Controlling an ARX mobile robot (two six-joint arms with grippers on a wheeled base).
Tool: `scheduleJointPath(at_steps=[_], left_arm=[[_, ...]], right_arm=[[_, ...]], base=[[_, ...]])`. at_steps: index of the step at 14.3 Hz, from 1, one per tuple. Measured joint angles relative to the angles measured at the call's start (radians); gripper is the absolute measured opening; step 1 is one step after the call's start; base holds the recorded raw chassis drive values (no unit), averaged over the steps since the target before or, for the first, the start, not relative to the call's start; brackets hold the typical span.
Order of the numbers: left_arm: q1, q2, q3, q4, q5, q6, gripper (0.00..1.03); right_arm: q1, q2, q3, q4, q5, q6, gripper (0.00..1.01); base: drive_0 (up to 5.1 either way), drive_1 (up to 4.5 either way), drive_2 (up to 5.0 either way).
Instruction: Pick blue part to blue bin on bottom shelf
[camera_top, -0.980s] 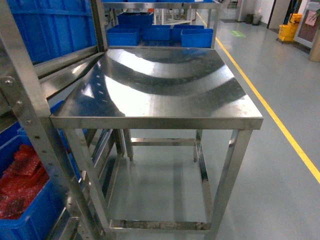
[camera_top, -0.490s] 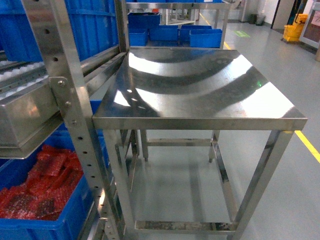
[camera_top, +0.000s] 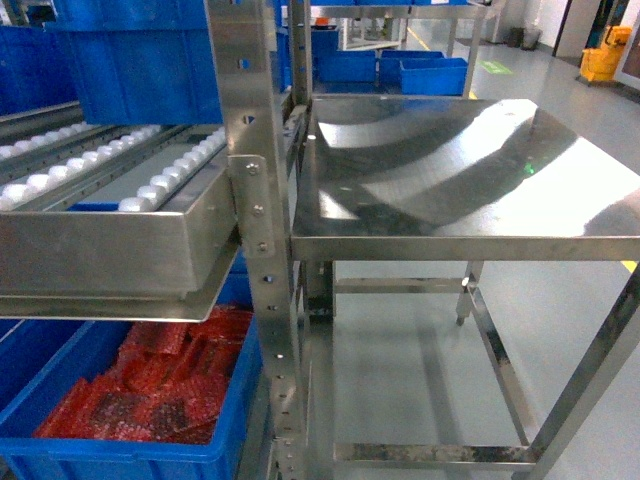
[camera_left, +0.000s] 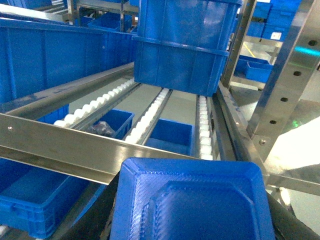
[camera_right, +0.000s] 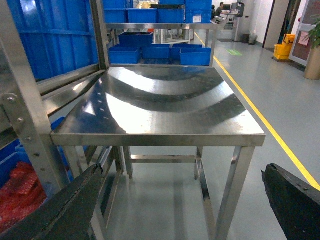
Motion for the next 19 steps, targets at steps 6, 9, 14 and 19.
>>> scheduleJointPath(at_steps=[6,9,14,19], left_arm=[[0.000,0.000,0.000,0.000,0.000,0.000,0.43],[0.000,-0.001,0.000,-0.002,0.000,0.000,0.43],[0.000,-0.002,0.000,-0.001,0.000,0.000,0.43],[0.000,-0.002,0.000,-0.002,0.000,0.000,0.43]], right_arm=[[0.000,0.000,0.000,-0.001,0.000,0.000,0.98],[0.000,0.000,0.000,0.000,0.000,0.000,0.98],[0.000,0.000,0.000,-0.001,0.000,0.000,0.98],[0.000,0.000,0.000,0.002,0.000,0.000,0.98]], base=[[-5.0,2.36,2.4],[-4.9,2.43,2.4],[-4.9,2.45,2.5],[-4.9,2.43,2.4]])
